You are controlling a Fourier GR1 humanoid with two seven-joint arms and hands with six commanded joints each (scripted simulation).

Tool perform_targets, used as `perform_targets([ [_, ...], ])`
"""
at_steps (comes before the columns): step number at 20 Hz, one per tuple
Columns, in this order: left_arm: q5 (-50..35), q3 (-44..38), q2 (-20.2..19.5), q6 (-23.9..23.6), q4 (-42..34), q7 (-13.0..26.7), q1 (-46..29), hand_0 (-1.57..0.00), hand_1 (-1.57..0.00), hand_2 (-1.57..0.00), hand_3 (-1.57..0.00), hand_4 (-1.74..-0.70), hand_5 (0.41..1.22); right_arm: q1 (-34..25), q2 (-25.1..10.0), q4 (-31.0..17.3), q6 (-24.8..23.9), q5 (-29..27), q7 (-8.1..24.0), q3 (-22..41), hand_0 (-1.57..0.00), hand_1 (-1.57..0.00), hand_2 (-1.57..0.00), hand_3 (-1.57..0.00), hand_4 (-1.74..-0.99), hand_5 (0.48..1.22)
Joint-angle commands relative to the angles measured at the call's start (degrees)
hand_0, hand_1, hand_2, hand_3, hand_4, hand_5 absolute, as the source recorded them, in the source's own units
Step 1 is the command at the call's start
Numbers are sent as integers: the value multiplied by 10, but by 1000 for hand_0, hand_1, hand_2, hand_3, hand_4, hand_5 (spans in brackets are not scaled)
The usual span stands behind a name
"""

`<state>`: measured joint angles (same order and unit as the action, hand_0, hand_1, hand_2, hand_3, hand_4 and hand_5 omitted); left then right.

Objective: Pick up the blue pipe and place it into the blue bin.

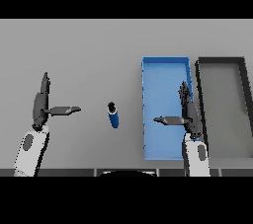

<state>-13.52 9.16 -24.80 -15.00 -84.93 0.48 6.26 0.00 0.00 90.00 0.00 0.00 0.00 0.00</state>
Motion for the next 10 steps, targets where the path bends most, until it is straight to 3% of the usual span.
perform_targets([
  [1,0,0,0,0,0,-3,0,1,1,1,1,-1074,591,0,0,0,0,0,0,0,1,1,1,1,-1225,617],
  [6,-2,-2,-1,0,-4,-5,-2,1,1,1,1,-1074,591,-2,-3,3,-1,-3,2,-3,1,1,1,1,-1225,617],
  [7,-5,21,-43,78,-15,-33,-11,1,1,1,1,-1074,591,16,-27,24,18,23,-33,19,1,1,1,1,-1225,617],
  [8,-13,26,-78,131,-18,-44,-14,1,1,1,1,-1073,590,32,-46,37,28,44,-44,33,1,1,1,1,-1224,618],
  [10,-19,33,-108,183,-11,-53,-11,1,1,1,1,-1076,587,50,-57,59,36,67,-49,54,1,1,1,1,-1225,620],
])
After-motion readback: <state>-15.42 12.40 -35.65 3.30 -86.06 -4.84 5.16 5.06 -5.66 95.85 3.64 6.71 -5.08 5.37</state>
